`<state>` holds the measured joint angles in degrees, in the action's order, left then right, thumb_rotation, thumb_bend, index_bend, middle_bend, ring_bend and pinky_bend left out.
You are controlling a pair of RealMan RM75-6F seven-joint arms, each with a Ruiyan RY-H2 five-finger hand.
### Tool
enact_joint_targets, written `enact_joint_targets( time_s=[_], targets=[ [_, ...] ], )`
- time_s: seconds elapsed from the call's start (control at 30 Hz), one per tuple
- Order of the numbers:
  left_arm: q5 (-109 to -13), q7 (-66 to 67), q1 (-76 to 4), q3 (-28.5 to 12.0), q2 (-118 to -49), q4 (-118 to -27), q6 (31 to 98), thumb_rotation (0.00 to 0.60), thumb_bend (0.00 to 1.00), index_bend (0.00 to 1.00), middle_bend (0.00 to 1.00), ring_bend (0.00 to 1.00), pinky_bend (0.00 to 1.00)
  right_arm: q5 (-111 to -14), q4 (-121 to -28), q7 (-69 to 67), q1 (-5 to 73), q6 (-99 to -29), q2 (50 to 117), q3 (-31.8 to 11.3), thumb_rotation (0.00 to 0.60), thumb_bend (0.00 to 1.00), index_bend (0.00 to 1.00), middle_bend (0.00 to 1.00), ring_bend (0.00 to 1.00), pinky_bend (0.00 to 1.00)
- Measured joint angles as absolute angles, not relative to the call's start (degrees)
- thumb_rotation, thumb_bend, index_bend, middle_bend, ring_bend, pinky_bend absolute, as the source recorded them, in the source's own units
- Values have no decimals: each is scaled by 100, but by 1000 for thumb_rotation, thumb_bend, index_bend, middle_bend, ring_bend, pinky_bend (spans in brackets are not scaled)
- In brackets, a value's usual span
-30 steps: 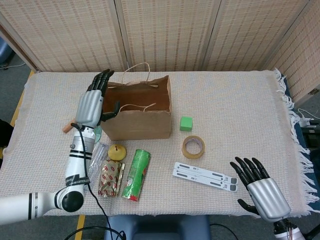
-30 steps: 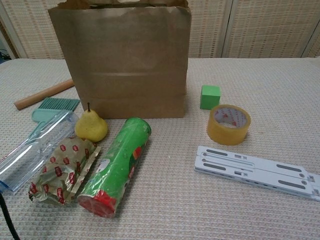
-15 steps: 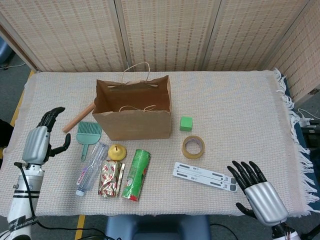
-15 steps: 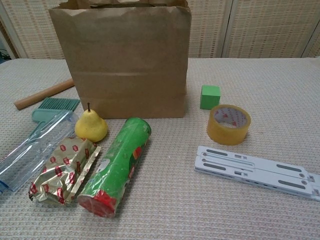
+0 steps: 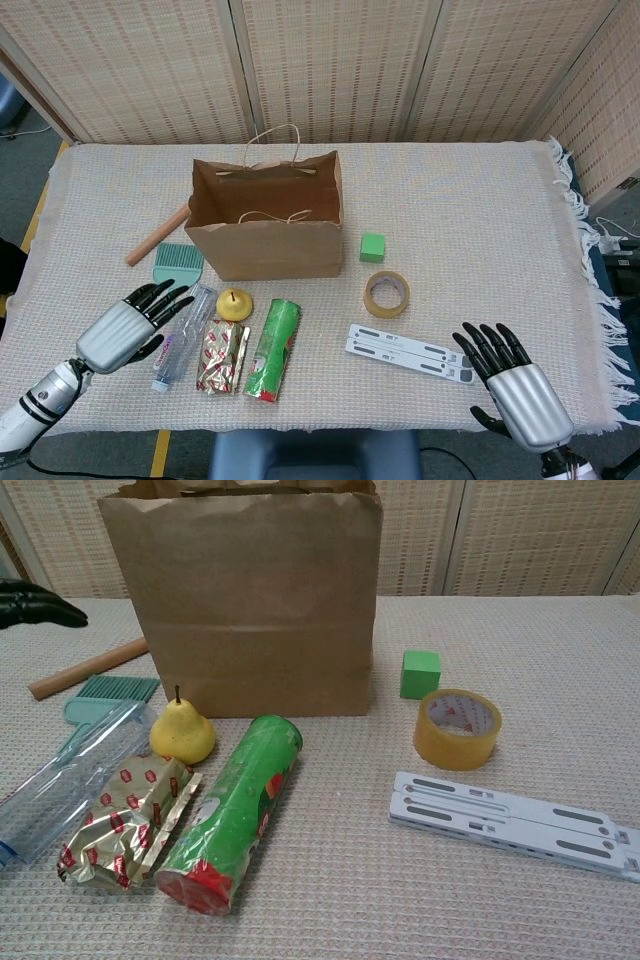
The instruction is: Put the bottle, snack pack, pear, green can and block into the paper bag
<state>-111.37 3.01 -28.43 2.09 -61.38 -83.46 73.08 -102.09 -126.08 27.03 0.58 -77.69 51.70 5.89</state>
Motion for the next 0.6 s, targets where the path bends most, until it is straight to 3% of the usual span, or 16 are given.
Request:
enact_joint_targets(
  time_s=[0.27,0.6],
  targets=[
    [-12859,974,-3927,682,-6559,-7109,6966,600,395,0,0,0,78,-10074,-12611,2667,113,-7706,5154,544,600,68,0,0,0,0],
    [-13081,1344,-4573,903,-6951,-6925,6340,600,389,0,0,0,43,-9893,-12644,2545,203,-7597,5086,510,600,67,0,0,0,0]
  ],
)
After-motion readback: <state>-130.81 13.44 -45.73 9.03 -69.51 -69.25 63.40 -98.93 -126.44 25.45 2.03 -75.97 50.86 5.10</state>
